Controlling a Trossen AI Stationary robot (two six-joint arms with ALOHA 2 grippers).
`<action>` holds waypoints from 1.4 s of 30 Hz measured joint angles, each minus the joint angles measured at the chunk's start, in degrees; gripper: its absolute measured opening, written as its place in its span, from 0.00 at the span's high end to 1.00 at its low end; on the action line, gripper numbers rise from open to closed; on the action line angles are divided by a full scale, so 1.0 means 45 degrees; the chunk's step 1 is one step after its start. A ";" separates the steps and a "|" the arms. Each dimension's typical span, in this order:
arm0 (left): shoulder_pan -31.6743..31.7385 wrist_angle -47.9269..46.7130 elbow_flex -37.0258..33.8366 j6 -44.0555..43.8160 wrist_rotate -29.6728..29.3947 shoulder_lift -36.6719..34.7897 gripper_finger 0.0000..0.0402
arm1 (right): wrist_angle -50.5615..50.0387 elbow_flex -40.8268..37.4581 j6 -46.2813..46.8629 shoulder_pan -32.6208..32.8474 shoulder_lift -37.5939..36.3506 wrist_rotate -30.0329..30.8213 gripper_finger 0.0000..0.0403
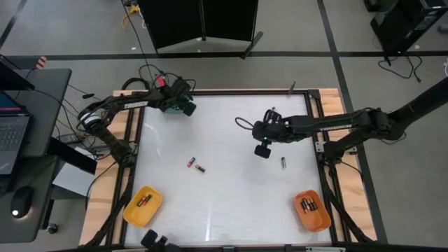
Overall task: Sort batteries
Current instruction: Put the top silver battery into the blue bin
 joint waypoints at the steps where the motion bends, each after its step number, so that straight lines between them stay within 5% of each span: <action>1: -0.0226 0.0139 0.0000 -0.0079 -0.0050 -0.0241 0.69 | -0.0003 0.0083 0.0082 -0.0050 -0.0158 -0.0002 0.91; 6: -0.1579 0.2322 -0.0775 -0.0153 -0.0160 -0.1190 0.69 | -0.0177 0.0233 0.0595 -0.0917 -0.0859 -0.0130 0.92; 11: -0.2737 0.5577 -0.2643 -0.0028 0.1243 -0.1594 0.68 | -0.1056 0.0233 0.0622 -0.2763 -0.0885 -0.0380 0.89; 21: -0.5199 1.2321 -0.5736 -0.0322 0.3115 -0.1666 0.68 | -0.1035 0.0224 0.0723 -0.7107 0.1470 -0.2202 0.74; 30: -0.6062 1.2784 -0.6003 0.0047 0.3163 -0.1662 0.68 | -0.0330 0.0306 0.0525 -0.9350 0.3752 -0.3726 0.61; 42: -0.6122 1.2755 -0.6003 0.0034 0.3071 -0.1662 0.68 | 0.0689 0.0306 0.0503 -1.0180 0.5100 -0.3769 0.60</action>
